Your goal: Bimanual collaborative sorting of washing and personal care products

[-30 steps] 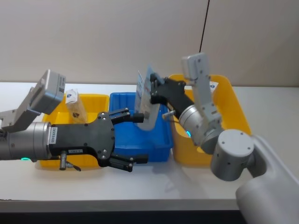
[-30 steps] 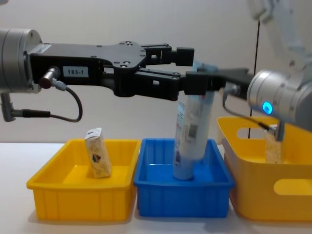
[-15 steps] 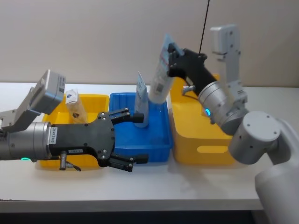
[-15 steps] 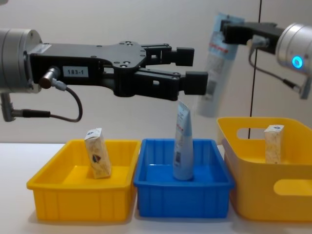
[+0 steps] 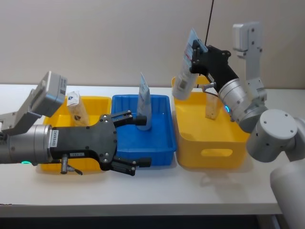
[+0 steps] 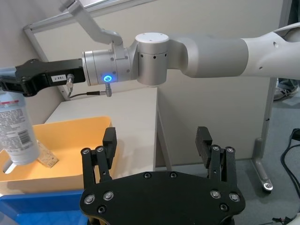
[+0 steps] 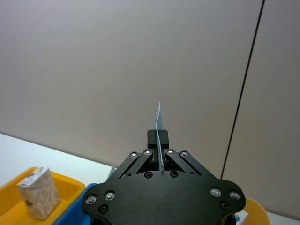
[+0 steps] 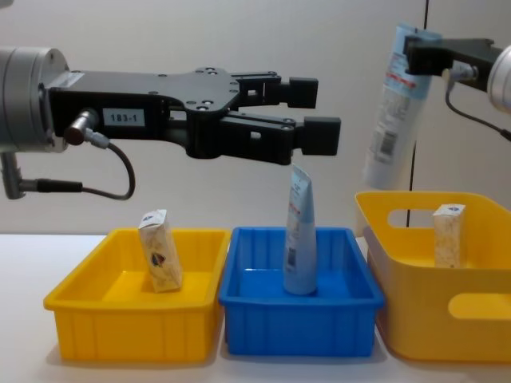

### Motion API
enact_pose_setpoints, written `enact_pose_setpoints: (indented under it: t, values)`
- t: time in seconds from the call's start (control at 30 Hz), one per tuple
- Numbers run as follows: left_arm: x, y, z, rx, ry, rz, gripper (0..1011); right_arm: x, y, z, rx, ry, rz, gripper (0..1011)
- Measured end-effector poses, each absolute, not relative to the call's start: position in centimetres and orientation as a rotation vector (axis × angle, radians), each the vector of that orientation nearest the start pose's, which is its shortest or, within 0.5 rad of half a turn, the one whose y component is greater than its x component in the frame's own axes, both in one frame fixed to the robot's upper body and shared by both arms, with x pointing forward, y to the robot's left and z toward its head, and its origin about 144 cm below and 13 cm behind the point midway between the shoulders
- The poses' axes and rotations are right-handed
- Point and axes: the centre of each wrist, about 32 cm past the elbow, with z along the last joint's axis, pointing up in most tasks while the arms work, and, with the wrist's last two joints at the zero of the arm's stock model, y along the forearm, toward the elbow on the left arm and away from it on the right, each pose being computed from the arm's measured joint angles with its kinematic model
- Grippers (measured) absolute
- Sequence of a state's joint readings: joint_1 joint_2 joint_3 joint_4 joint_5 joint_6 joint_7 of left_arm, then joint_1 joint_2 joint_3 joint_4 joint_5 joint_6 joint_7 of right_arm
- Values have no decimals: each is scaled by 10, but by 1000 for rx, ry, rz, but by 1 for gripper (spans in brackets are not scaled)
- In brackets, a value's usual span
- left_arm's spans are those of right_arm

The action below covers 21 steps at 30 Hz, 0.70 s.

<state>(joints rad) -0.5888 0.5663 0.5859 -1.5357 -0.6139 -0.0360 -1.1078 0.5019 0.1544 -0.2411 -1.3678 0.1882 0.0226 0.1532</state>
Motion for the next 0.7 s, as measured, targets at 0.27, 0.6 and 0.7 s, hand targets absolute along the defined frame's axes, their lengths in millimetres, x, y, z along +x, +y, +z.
enact_pose_setpoints:
  t: [0.27, 0.6, 0.7]
  values:
    - [558, 241, 1295, 31, -271, 1, 1001, 588, -219, 1252, 65, -214, -1257, 0]
    - [558, 241, 1295, 31, -271, 1, 1001, 590, -233, 1238, 0, -206, -1311, 0]
    - [558, 241, 1295, 31, -271, 1, 1001, 590, -237, 1234, -16, -204, -1328, 0]
